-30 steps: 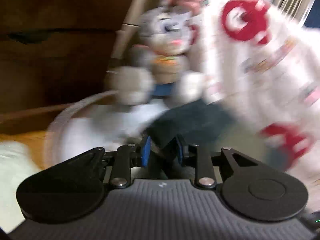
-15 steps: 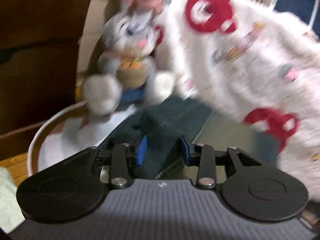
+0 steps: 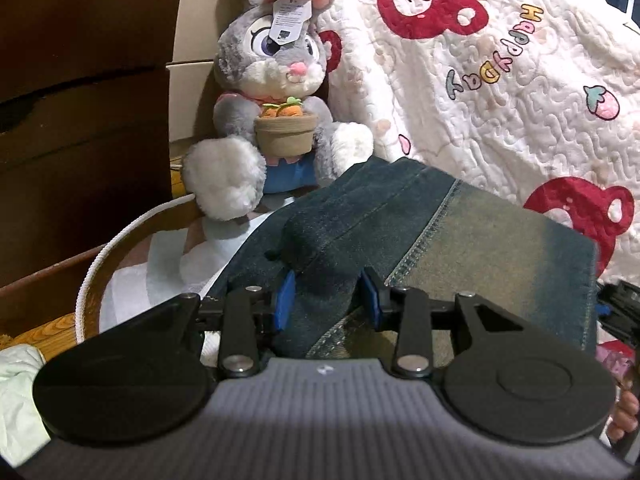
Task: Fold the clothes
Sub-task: 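Lower the jeans onto the folded clothes stack with both grippers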
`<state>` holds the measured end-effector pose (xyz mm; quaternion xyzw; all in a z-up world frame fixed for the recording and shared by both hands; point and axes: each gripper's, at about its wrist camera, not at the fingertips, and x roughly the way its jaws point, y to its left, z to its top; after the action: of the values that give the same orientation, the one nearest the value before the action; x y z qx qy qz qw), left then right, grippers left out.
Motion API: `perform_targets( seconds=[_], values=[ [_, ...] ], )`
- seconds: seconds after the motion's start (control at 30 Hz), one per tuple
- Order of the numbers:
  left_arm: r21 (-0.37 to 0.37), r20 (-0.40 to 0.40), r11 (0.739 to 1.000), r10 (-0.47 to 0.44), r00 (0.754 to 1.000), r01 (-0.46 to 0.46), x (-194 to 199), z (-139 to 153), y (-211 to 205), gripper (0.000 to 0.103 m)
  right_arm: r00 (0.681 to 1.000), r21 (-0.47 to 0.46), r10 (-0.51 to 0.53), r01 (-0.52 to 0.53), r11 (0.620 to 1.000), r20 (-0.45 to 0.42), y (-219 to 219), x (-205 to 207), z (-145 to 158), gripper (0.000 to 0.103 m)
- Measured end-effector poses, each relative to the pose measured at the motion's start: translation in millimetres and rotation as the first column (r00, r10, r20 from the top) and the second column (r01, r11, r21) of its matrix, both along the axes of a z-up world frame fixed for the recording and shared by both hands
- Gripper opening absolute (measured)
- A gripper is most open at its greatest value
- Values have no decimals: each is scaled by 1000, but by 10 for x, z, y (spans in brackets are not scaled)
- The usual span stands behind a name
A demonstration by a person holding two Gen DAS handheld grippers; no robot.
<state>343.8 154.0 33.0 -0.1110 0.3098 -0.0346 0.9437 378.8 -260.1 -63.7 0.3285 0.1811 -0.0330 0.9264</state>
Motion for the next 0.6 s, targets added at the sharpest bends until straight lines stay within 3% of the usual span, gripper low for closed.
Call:
perform_targets(
  seconds=[0.13, 0.27, 0.37, 0.53, 0.6],
  values=[
    [-15, 24, 1000, 8, 1000, -8, -76, 4, 18, 36, 994, 115, 33, -45, 992, 103, 38, -430, -117, 35],
    [-42, 50, 999, 29, 998, -27, -245, 75, 17, 46, 971, 162, 169, -197, 967, 171, 382, -700, -196, 35],
    [-72, 71, 997, 27, 997, -22, -516, 124, -50, 50, 959, 203, 246, -272, 941, 142, 662, -800, -280, 35],
    [-23, 78, 1000, -14, 997, 16, -1038, 90, -293, 58, 923, 269, 374, -385, 883, 96, 1125, -967, -416, 35],
    [-21, 63, 999, -25, 998, 27, -1245, 80, -383, 67, 914, 204, 401, -404, 892, 58, 1247, -1093, -404, 35]
  ],
)
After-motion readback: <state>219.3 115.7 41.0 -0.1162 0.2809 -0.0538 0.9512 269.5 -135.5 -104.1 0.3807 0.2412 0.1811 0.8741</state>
